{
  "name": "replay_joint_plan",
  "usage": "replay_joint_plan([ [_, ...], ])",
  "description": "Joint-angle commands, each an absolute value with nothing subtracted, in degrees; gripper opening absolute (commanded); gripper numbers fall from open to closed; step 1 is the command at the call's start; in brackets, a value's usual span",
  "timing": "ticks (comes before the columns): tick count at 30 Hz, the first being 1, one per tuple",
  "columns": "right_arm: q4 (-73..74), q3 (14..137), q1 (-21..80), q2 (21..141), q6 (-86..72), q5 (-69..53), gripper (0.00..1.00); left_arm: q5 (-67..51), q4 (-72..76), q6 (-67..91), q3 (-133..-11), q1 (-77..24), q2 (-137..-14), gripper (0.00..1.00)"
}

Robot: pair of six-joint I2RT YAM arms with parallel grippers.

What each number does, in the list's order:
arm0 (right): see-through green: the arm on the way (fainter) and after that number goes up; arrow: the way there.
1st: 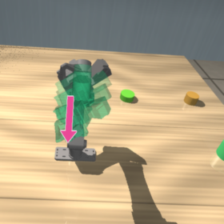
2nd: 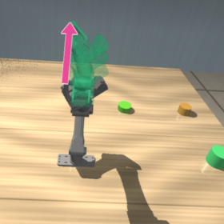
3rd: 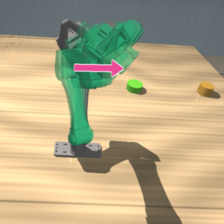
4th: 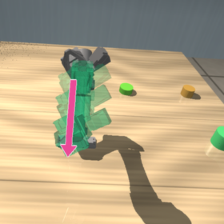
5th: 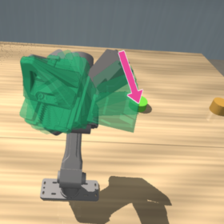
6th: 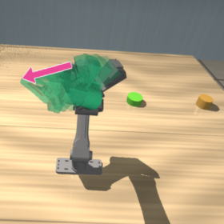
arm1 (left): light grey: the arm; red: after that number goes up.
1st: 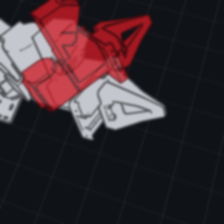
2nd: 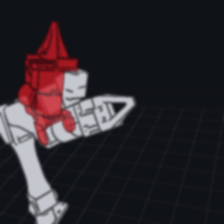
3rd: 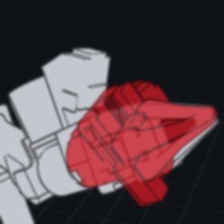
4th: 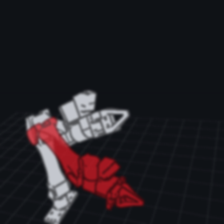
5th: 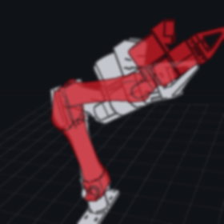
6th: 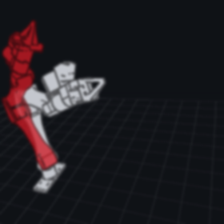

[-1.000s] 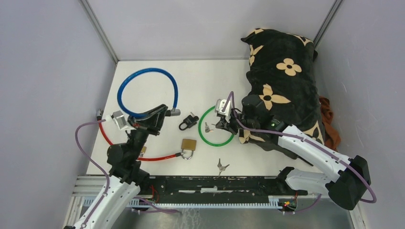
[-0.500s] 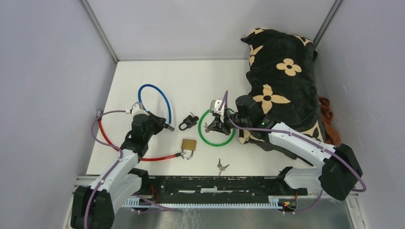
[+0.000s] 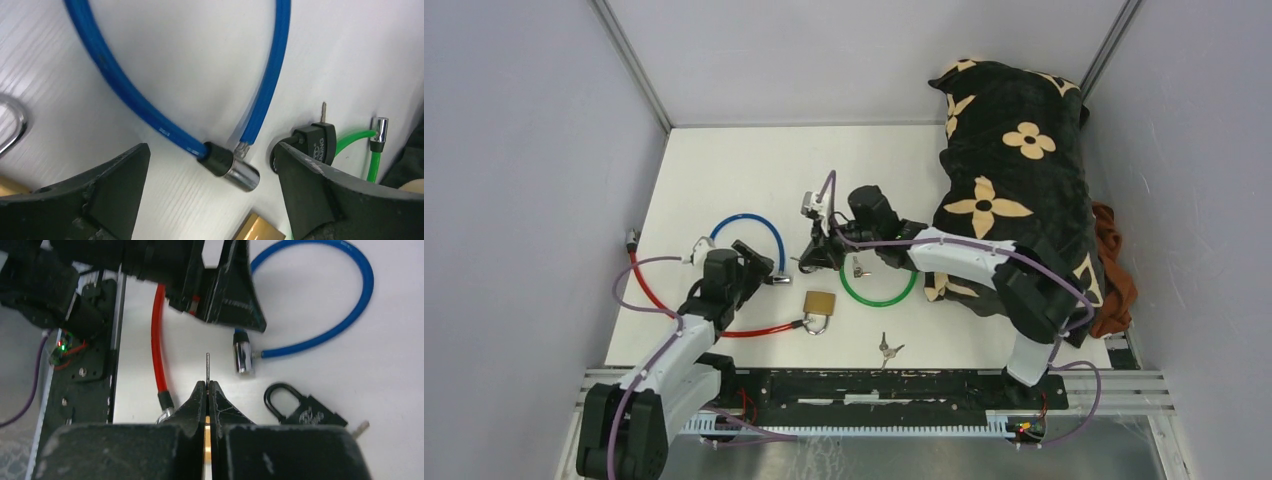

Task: Lock with the key
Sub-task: Place the lock at the center of the board, then place the key at the center of the board.

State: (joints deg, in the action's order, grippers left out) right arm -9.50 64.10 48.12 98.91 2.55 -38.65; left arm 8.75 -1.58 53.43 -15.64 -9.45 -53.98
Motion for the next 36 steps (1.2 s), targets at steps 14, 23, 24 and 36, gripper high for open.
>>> replay_joint_plan([
  [14,-29.7,98.9,50.9,139.3,-30.5,-31.0,0.02,17.5,-35.1,55.4,-26.3,-7.3,-31.4,1.0],
  [23,-13.5,101.5,51.0,132.8,-14.8,-27.0,0.39,16.4,-31.8,54.3,-26.6,-7.2,-29.6,1.0],
  [24,-11.6,100.5,51.1,130.3,-12.0,-27.1,0.41,16.5,-31.1,53.9,-26.9,-7.1,-29.4,1.0],
  [36,12.8,81.7,60.0,112.5,20.5,-27.0,0.55,10.7,-19.1,34.5,-34.0,-1.3,-20.4,1.0],
])
